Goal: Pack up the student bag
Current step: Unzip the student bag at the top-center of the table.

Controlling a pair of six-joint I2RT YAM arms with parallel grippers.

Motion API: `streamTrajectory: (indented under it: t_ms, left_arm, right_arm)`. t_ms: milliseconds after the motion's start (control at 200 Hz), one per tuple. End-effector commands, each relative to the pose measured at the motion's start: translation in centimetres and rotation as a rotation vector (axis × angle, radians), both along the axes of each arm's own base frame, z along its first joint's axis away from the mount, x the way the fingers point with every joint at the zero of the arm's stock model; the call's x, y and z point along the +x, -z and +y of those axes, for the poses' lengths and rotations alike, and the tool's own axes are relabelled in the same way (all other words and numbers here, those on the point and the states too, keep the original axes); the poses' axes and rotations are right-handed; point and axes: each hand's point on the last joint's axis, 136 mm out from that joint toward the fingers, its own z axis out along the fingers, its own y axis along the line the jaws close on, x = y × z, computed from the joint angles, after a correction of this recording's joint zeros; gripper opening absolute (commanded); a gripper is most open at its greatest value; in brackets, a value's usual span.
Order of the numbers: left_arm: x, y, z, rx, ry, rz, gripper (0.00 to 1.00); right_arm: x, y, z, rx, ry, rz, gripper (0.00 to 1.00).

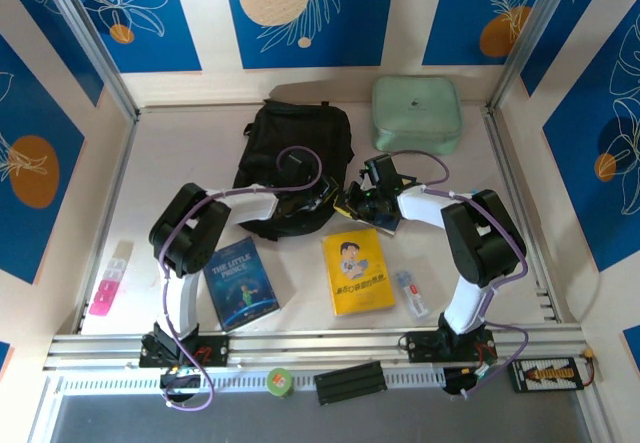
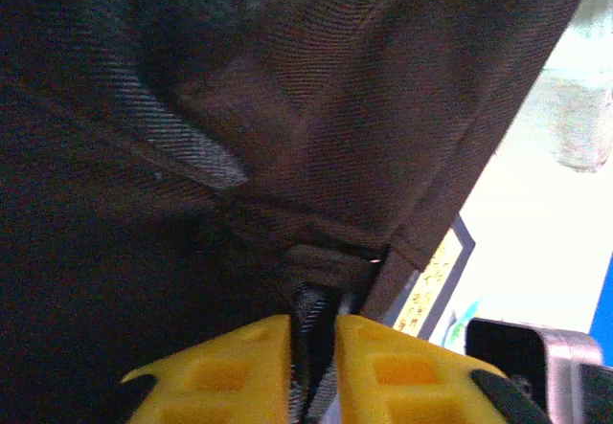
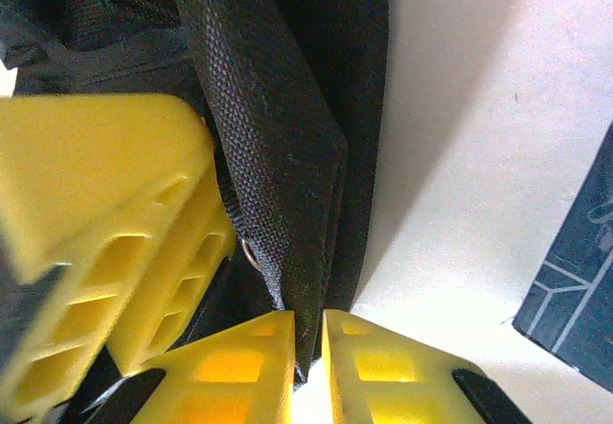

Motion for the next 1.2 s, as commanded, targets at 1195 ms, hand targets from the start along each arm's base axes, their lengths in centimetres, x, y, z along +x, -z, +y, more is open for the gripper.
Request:
streamTrajectory:
  t_ms: [1195]
  left_arm:
    - [-2.3, -5.0, 2.7, 0.156, 0.173, -0.313, 0.00]
  right_arm:
    - [7.7, -1.9, -1.5, -0.049, 0.007, -0.057, 0.48]
